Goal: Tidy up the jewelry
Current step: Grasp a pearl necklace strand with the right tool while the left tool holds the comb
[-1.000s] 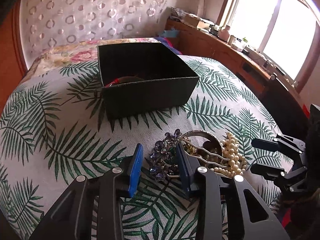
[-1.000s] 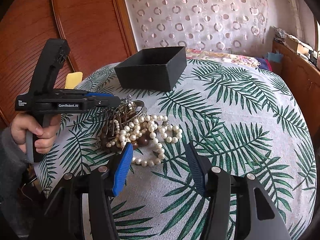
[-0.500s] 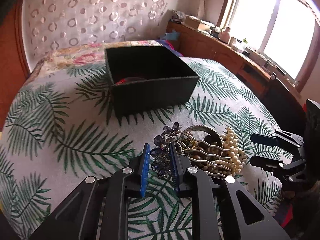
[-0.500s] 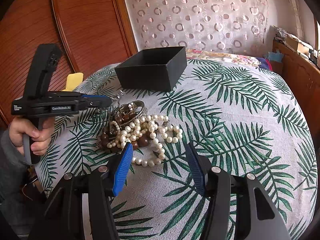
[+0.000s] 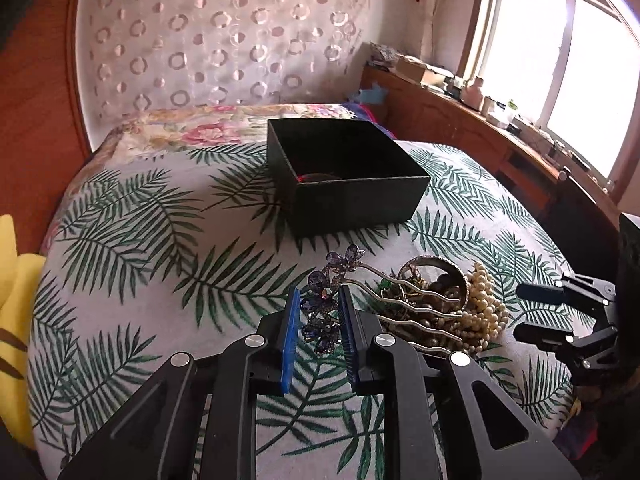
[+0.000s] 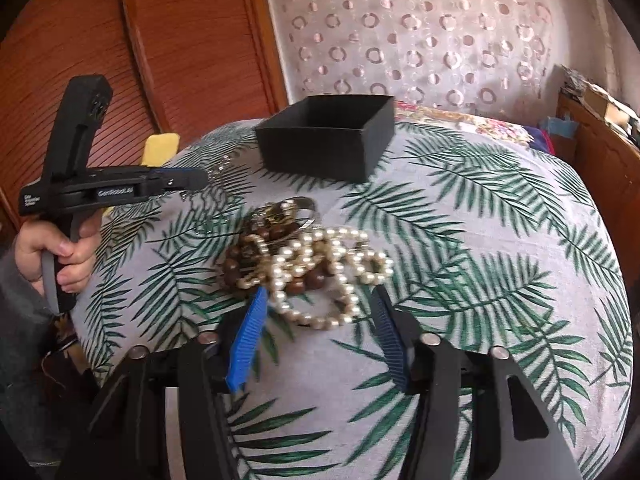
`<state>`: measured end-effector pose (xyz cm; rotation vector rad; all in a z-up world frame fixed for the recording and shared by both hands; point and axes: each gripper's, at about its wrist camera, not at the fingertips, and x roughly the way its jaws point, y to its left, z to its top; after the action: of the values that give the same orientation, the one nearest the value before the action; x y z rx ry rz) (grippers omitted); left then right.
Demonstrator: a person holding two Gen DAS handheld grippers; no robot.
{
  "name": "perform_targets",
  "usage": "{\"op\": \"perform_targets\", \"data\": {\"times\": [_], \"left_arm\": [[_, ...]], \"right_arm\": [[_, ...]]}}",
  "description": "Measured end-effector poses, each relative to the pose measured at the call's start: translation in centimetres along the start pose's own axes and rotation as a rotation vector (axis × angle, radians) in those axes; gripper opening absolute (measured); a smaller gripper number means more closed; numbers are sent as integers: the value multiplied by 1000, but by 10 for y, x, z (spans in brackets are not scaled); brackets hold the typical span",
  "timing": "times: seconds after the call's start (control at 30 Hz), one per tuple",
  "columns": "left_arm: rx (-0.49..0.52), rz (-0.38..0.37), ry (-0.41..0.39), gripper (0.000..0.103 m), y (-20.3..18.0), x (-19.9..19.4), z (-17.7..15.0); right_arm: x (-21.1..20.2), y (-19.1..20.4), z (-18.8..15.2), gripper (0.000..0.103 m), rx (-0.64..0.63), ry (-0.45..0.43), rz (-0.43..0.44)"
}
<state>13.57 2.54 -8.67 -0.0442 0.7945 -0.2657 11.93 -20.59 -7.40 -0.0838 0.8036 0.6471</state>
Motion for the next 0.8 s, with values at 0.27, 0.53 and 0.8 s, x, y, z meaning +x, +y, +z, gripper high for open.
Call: {"op": "perform_targets", "data": {"times": [0.27, 0.53, 0.8], "left_arm": [[-24, 9, -20, 18, 7, -11, -11], [-28, 11, -34, 18, 7, -15, -14], [-30, 14, -50, 18, 7, -21, -12]], "right_arm": [[11, 25, 3, 26, -102, 49, 16], [24, 28, 6, 25, -149, 96, -29], [15, 21, 10, 9, -154, 73, -37]]}}
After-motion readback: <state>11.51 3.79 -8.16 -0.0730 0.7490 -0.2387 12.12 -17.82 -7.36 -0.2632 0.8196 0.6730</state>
